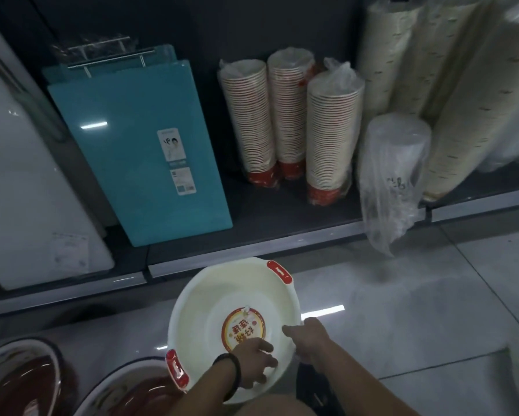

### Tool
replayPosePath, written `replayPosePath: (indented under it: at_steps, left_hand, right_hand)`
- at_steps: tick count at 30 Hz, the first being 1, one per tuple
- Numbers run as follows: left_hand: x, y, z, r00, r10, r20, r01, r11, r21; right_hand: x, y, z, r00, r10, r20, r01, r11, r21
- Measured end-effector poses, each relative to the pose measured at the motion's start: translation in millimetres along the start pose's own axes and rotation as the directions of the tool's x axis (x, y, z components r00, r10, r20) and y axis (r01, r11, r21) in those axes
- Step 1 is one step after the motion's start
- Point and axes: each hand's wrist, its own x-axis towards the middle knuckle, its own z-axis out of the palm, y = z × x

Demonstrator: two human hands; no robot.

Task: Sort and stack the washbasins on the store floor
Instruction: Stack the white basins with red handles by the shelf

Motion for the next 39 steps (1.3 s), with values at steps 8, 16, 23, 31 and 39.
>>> replayPosePath:
  at_steps: [8,16,23,31,39]
  left_hand:
    - [-8,-14,-12,0.914,0.111,-0.389,-0.163,0.981,-0.103]
    - [-41,-19,-32,0.607,-0.348,-0.715,0.176,0.936,-0.305]
    - [-90,75,10,0.934,0.077,-0.349,-0.299,0.703,-0.646]
    - [-145,242,110,0.889,0.431,-0.156,-0.447,0.740,-0.503]
    - [-176,381,196,0.806,0.590,-0.059,-0.593,0.802,-0.072]
  right_hand:
    - [-13,2,-10,0.996,-0.067,-0.056,0.073,0.991,0.108]
    - [-69,4,-92,0.985,-0.153,-0.075,0.168,0.948,0.271]
    - [-142,8,-216,0.942,-0.237,-0.240,0.320,0.850,0.418]
    - [-214,78,-365,0.863,-0.108,-0.493,0.402,0.737,0.543]
    - [-281,146,-492,0.807,0.041,-0.589,0.445,0.614,0.652]
